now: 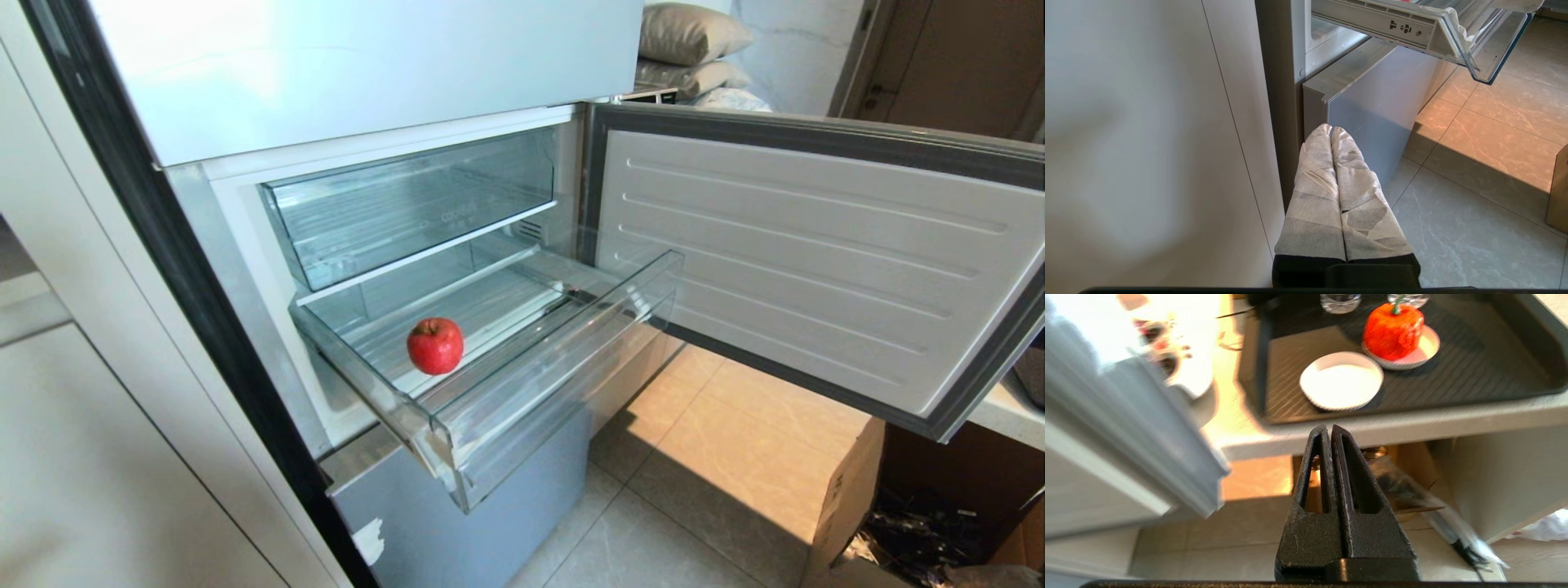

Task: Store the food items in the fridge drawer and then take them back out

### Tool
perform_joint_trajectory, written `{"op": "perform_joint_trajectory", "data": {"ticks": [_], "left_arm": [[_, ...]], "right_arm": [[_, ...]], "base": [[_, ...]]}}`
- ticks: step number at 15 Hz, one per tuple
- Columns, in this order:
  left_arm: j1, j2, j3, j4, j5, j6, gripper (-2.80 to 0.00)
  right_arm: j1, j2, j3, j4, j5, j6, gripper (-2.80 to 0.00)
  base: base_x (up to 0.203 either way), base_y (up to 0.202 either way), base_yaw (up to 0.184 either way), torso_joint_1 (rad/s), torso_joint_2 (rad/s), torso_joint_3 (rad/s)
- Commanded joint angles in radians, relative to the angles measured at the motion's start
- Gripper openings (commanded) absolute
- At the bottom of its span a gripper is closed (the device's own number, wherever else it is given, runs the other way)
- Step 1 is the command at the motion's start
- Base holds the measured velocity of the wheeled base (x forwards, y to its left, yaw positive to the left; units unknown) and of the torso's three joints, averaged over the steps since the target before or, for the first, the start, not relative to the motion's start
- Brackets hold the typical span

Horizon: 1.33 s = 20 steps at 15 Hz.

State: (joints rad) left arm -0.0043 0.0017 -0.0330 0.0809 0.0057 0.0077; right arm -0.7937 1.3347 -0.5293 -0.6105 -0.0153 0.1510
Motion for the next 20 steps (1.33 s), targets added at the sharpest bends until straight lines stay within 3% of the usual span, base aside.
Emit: {"op": "perform_joint_trajectory", "data": {"ticks": [1,9,10,11,20], "left_arm": [[0.000,0.001,-0.001,0.000,0.000,0.000,-2.80],[0.000,0.001,-0.001,0.000,0.000,0.000,-2.80],[0.000,0.001,-0.001,0.000,0.000,0.000,-2.80],[0.000,0.001,-0.001,0.000,0.000,0.000,-2.80],[0.000,0.001,-0.001,0.000,0.000,0.000,-2.80]], "right_arm": [[-0.018,0.146,-0.055,-0.015,-0.004,-0.015,-2.80],[-0.079,0.444,-0.336,-0.028,-0.008,-0.130,-2.80],[-0.079,0.470,-0.362,-0.028,-0.008,-0.142,-2.43],[-0.079,0.493,-0.383,-0.028,-0.009,-0.145,0.00],[-0.143,0.717,-0.619,-0.054,-0.036,-0.172,0.00]], "base": [[0.000,0.000,0.000,0.000,0.00,0.000],[0.000,0.000,0.000,0.000,0.00,0.000],[0.000,0.000,0.000,0.000,0.00,0.000],[0.000,0.000,0.000,0.000,0.00,0.000],[0.000,0.000,0.000,0.000,0.00,0.000]]}}
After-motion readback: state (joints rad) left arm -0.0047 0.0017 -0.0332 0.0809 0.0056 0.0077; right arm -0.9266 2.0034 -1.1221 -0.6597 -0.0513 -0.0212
